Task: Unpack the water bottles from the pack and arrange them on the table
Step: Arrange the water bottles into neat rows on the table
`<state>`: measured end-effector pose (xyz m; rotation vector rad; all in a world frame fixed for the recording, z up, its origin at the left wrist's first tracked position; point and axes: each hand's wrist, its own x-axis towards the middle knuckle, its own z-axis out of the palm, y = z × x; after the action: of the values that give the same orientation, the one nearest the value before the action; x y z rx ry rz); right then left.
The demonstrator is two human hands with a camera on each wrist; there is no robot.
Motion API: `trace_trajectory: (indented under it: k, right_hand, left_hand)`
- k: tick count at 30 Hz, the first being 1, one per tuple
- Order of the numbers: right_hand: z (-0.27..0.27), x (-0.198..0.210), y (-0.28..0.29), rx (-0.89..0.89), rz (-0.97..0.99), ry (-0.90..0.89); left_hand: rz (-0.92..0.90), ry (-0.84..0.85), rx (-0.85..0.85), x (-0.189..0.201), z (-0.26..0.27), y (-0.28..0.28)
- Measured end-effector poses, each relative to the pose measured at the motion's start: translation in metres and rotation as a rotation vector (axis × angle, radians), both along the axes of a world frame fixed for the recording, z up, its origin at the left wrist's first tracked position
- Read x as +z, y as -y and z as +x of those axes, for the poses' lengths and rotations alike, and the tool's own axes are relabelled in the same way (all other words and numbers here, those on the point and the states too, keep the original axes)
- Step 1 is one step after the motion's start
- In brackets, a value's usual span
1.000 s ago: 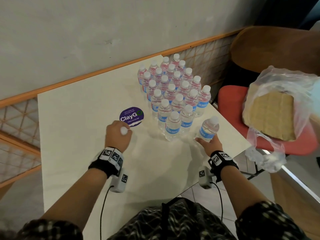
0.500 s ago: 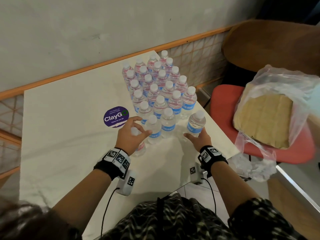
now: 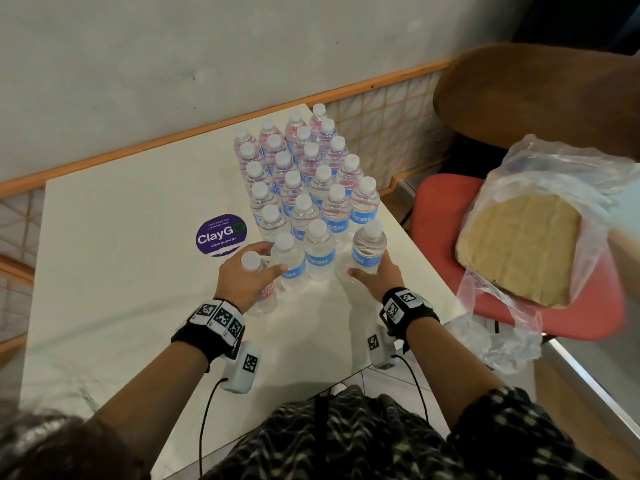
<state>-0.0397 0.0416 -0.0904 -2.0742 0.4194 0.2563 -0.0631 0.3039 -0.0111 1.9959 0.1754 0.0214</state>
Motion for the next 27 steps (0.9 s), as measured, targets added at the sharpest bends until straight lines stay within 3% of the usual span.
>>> trace_trajectory:
  k: [7, 13, 17, 24, 27]
  right_hand:
    - [-0.002, -0.005, -0.003, 0.003, 0.107, 0.094]
    - [0.003, -0.001, -0.002, 0.079, 0.091, 0.065]
    - [0.005, 0.004, -0.006, 0.08, 0.118, 0.039]
    - [0.011, 0.004, -0.011, 0.08, 0.144, 0.049]
    - [0.013, 0.003, -0.012, 0.093, 0.137, 0.046]
  left_hand:
    - [-0.004, 0.007, 0.031, -0.009, -0.003, -0.011]
    - [0.027, -0.001, 0.048, -0.01, -0.011, -0.014]
    - [0.147, -0.06, 0.1, -0.008, -0.014, -0.014]
    - [0.338, -0.361, -0.146, -0.017, -0.013, -0.047]
    - [0.394, -0.407, -0.254, -0.018, -0.018, -0.053]
